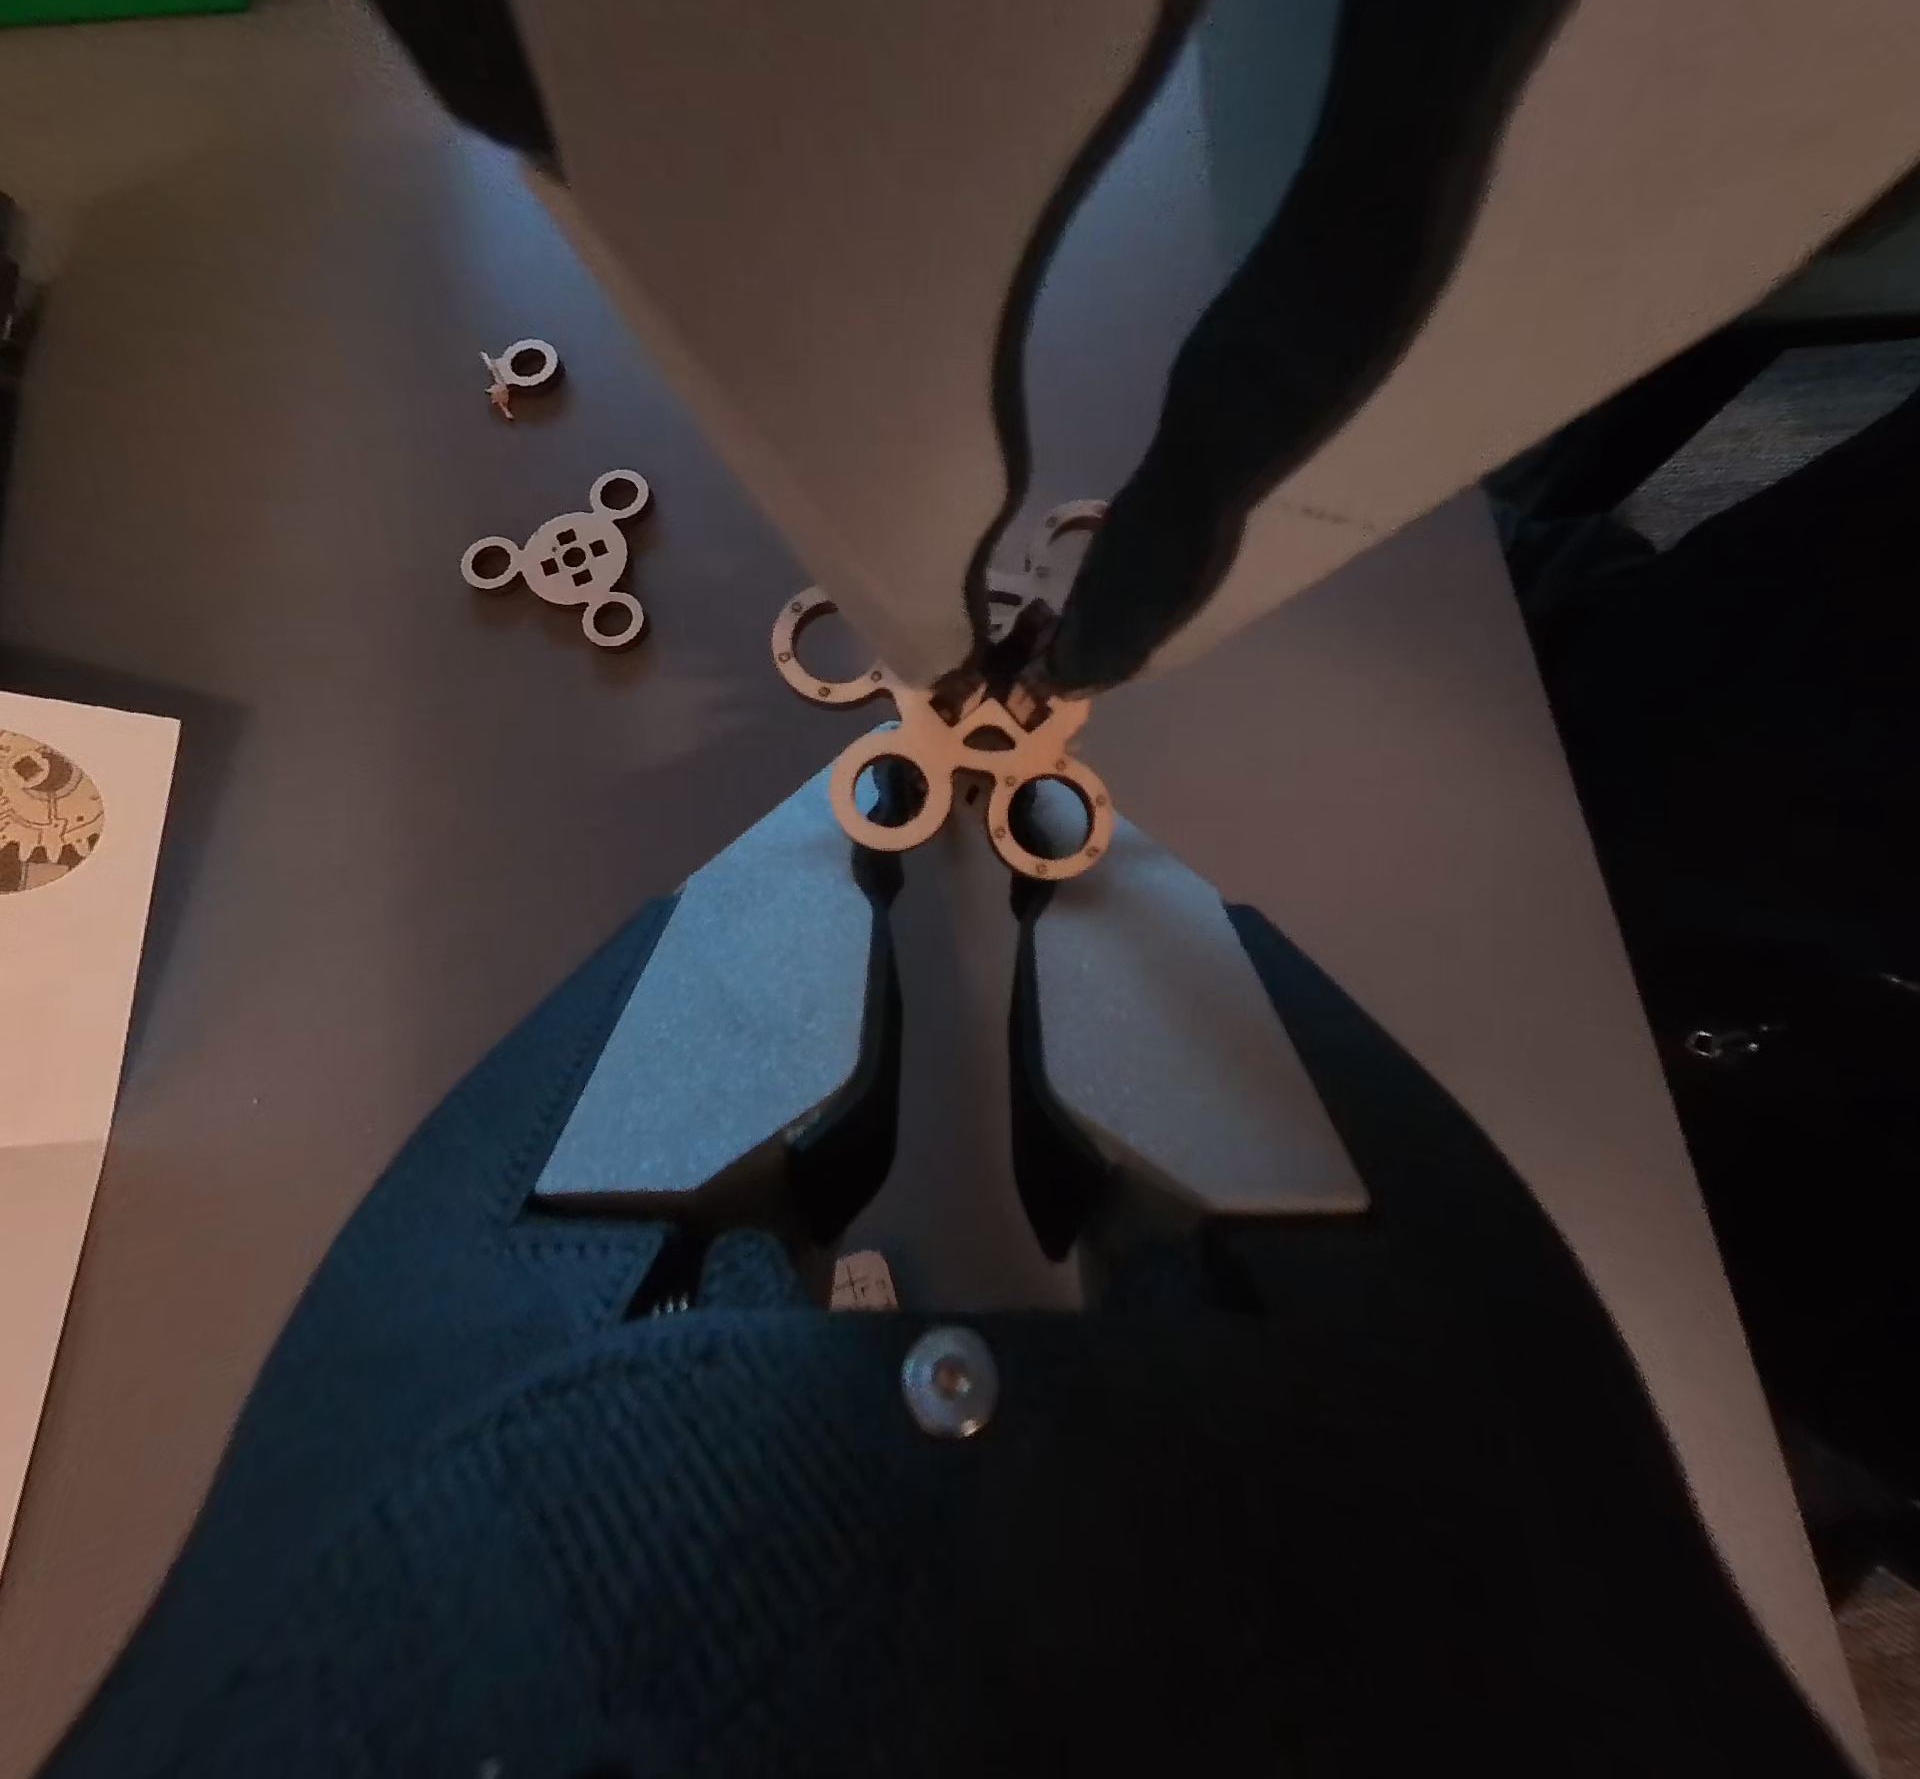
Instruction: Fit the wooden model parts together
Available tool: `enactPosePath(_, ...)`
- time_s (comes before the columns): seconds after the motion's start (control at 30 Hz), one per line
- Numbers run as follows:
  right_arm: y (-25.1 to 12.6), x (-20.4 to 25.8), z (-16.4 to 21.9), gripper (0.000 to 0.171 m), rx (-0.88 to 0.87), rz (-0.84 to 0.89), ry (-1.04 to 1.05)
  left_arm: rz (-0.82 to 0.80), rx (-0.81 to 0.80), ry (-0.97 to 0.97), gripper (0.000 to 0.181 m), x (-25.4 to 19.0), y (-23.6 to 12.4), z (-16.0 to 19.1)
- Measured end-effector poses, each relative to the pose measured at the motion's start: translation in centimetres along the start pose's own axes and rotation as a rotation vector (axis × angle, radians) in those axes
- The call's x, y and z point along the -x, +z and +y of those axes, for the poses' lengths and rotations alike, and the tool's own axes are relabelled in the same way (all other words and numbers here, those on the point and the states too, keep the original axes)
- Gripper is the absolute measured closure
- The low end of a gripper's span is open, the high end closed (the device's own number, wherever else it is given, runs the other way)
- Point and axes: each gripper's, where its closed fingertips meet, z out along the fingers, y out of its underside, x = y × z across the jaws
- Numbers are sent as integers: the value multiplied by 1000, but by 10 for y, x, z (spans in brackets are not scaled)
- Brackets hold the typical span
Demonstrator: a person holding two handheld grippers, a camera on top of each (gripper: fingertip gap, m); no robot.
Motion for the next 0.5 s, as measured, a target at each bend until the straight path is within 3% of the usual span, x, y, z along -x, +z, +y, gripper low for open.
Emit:
enactPosePath(0.33, 0, 2, 4, 163, -9, 81, -40, -31, 24, 5, 166, 1, 2, -1)
enactPosePath(0.5, 0, -5, 4, 162, -118, 50, -14, -36, 28, 33, 166, 4, 2, -2)
